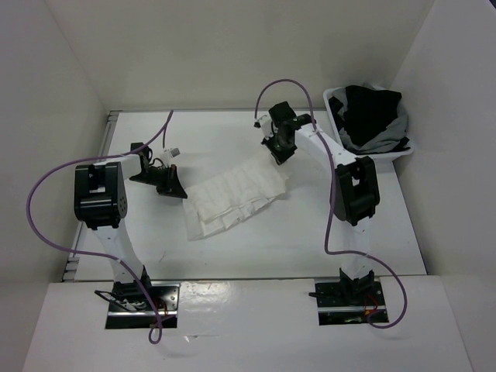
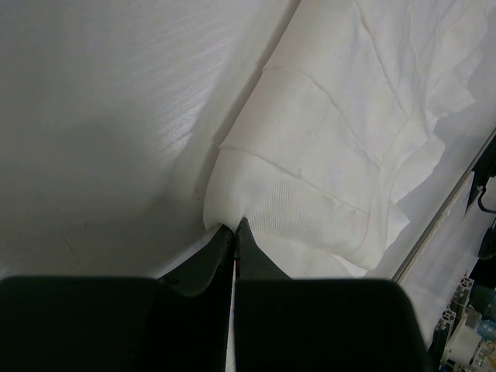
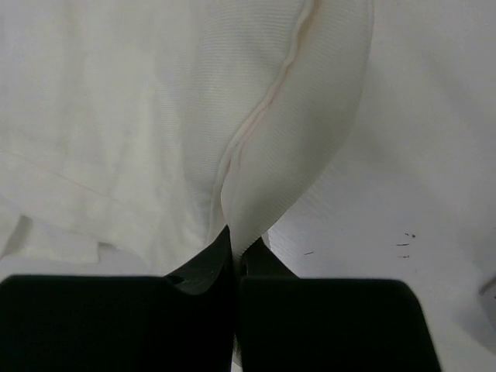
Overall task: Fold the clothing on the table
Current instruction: Fold the skirt
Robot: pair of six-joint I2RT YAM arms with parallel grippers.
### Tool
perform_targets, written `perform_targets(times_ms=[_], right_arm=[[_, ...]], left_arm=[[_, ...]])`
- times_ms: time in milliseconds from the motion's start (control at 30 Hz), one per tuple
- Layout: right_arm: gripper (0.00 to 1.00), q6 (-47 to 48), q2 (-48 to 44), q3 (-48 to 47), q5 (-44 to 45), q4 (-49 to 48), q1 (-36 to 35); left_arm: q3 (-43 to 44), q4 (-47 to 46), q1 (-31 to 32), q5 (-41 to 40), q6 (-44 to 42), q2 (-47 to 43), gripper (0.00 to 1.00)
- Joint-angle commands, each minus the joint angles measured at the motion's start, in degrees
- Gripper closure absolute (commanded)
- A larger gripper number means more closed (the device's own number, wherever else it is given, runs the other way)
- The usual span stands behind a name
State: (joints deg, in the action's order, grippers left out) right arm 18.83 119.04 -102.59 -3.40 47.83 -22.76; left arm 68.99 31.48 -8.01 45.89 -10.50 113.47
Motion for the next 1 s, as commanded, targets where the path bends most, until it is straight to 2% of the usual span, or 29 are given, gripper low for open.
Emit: perform_targets(times_ms=[0, 267, 533, 967], right_arm=[[1.0, 1.4, -5.4, -5.4, 2.1, 4.0, -3.4], [1.0, 1.9, -4.9, -12.5, -0.9, 9.8, -11.9], [1.0, 0.8, -0.6, -18.1, -4.6, 13.2, -19.7], [1.0, -2.1, 7.2, -29.3, -7.6, 14.2, -27.2]], left_arm=[[0.8, 0.1, -0.3, 1.0, -1.1, -1.0, 1.0], [0.8, 0.1, -0.3, 1.0, -1.1, -1.5, 1.0], [0.8, 0.1, -0.3, 1.0, -0.6, -2.0, 1.0], [0.8, 0.1, -0.3, 1.6, 0.0, -3.2, 1.0]])
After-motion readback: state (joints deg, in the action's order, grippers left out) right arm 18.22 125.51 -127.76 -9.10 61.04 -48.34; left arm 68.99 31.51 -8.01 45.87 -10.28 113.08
